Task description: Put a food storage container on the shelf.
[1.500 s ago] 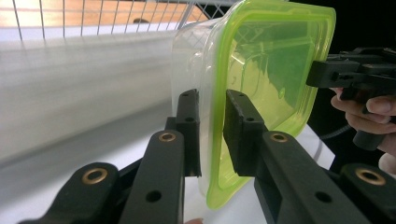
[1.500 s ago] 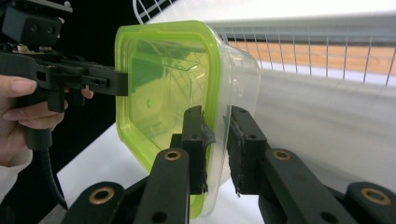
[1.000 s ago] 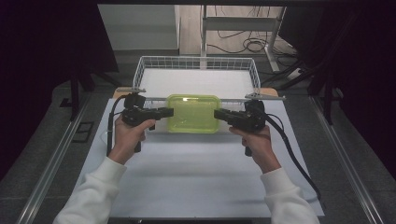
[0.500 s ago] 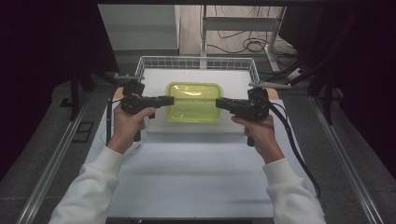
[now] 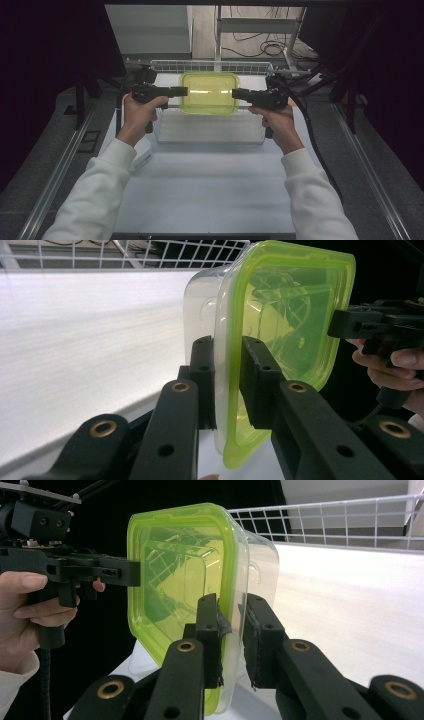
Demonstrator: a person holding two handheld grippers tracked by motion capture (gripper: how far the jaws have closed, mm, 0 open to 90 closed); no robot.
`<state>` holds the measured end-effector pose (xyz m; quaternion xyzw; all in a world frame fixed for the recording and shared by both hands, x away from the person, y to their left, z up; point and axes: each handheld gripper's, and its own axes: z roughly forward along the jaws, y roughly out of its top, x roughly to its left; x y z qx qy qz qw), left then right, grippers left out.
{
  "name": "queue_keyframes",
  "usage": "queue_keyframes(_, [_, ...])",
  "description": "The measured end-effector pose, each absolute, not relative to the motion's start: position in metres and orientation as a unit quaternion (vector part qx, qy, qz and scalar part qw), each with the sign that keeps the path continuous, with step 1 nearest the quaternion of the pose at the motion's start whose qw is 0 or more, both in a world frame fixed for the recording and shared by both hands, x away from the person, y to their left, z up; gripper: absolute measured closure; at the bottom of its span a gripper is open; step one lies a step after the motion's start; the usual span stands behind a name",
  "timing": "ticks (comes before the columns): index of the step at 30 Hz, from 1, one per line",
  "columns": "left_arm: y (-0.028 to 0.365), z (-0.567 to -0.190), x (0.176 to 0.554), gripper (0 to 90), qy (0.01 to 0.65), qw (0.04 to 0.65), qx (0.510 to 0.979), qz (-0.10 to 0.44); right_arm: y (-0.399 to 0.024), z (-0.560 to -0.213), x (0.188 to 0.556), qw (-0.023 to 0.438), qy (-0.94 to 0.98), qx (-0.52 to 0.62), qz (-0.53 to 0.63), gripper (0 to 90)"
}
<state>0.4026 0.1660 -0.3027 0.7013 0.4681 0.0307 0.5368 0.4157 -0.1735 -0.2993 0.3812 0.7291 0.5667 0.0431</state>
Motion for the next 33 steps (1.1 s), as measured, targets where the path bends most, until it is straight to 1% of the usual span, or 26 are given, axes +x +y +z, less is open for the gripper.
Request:
queue_keyframes(6, [0.169, -0.298, 0.417, 77.6, 0.472, 0.534, 0.701, 0.024, -0.171, -0.294, 0.430, 0.037, 0.728, 0.389, 0.564, 77.7])
queue_keyframes(13, [0.171, -0.302, 0.432, 77.4, 0.481, 0.534, 0.696, 0.005, -0.170, -0.291, 0.442, 0.029, 0.730, 0.395, 0.556, 77.6])
queue_keyframes(17, [0.175, -0.311, 0.444, 77.3, 0.491, 0.534, 0.688, -0.019, -0.168, -0.294, 0.452, 0.017, 0.733, 0.404, 0.547, 77.3])
queue_keyframes(21, [0.176, -0.314, 0.451, 77.4, 0.501, 0.530, 0.684, -0.024, -0.166, -0.298, 0.463, 0.000, 0.733, 0.414, 0.540, 77.4])
queue_keyframes(26, [0.177, -0.320, 0.461, 77.4, 0.511, 0.517, 0.686, -0.031, -0.162, -0.303, 0.473, -0.006, 0.735, 0.423, 0.530, 77.5])
queue_keyframes(33, [0.181, -0.327, 0.476, 77.5, 0.523, 0.526, 0.668, -0.055, -0.161, -0.307, 0.488, -0.012, 0.728, 0.442, 0.524, 76.7])
